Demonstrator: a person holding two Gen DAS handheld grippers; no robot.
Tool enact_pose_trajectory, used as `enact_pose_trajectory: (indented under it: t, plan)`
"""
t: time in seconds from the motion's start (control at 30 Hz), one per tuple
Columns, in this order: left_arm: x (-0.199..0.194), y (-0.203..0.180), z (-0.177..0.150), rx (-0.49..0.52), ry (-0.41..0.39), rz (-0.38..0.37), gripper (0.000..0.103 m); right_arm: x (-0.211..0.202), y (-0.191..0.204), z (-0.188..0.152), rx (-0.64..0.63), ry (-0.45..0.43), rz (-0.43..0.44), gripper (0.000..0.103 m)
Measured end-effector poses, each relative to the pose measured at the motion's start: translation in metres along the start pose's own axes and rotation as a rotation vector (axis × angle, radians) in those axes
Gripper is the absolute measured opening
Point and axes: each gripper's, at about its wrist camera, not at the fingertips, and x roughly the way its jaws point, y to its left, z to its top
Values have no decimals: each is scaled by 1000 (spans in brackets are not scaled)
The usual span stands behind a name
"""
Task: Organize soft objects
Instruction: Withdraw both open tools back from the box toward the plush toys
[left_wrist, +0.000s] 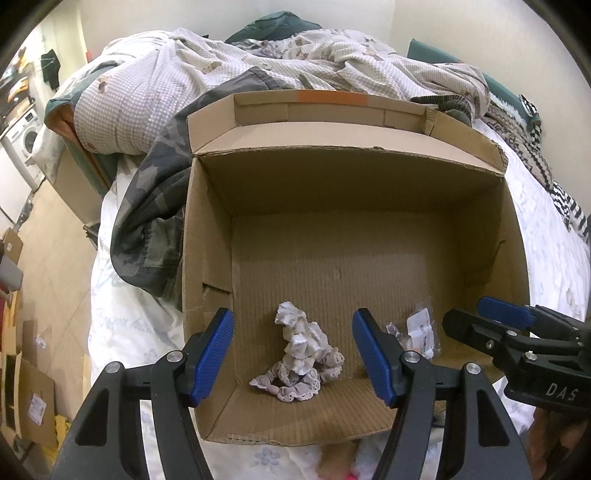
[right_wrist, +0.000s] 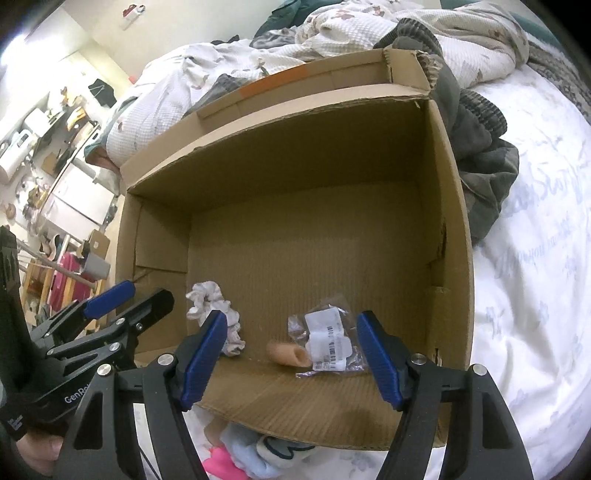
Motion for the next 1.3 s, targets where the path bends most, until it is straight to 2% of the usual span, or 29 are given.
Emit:
enact_pose_trajectory:
  t: [0.3, 0.73, 1.13, 1.3]
  plan:
    - [-5, 2, -1, -13, -8, 1, 64, -3, 2, -1, -3, -2, -4, 77]
    - [-37, 3, -16, 7, -36, 18, 64, -17, 13, -8, -33, -28, -31, 77]
    - [-63, 13, -35, -10, -45, 23, 64, -52, 17, -32, -35, -80, -5, 77]
    - [-69, 20, -47, -24, -40, 29, 64, -58, 17, -47, -21, -66, 7, 77]
